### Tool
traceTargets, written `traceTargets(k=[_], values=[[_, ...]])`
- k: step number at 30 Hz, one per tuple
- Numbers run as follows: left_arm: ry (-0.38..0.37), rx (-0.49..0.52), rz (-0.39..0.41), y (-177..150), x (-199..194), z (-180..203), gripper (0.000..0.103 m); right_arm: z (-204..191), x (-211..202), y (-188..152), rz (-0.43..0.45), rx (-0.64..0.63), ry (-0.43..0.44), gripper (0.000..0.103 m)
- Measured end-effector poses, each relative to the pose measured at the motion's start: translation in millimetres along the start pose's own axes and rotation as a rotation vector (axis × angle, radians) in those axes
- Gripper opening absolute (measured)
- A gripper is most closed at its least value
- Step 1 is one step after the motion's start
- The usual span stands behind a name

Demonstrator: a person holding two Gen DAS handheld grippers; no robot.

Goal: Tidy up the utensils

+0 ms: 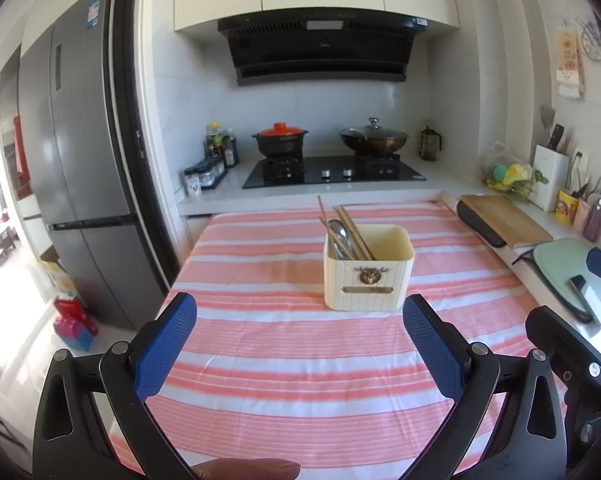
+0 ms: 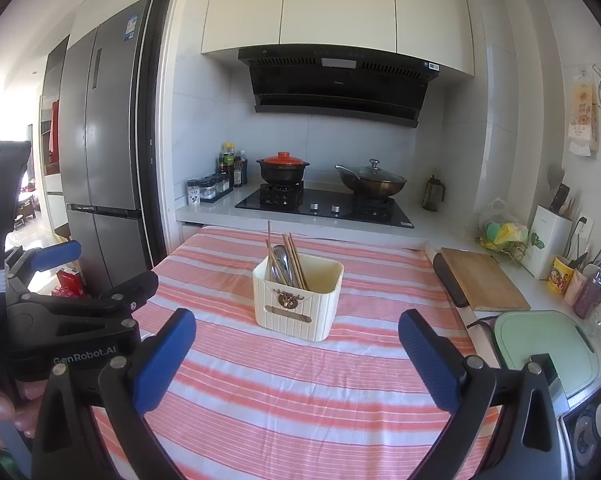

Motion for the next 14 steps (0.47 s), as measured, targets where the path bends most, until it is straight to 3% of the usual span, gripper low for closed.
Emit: traceTargets(k=[11,14], values=[[-0.002,-0.029,0.018,-2.6,-0.7,-2.2,0.103,2.1,1.5,-2.8,-0.007,0.004,-0.009,0.103],[-0.032,-0.017,0.014,-3.7,3.3,-3.4,0.103,5.9,5.9,-4.5,-0.016,0.010,-0.015,0.103]])
Point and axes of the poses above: each gripper's, at about its wrist camera, not at the fingertips, and x roughly the way its jaws point, z to its right, y to its top, the point moved 1 cm from there along x, roughly the way its jaws point, and after that the axes turned 9 degrees about x, right-handed, at the moved point
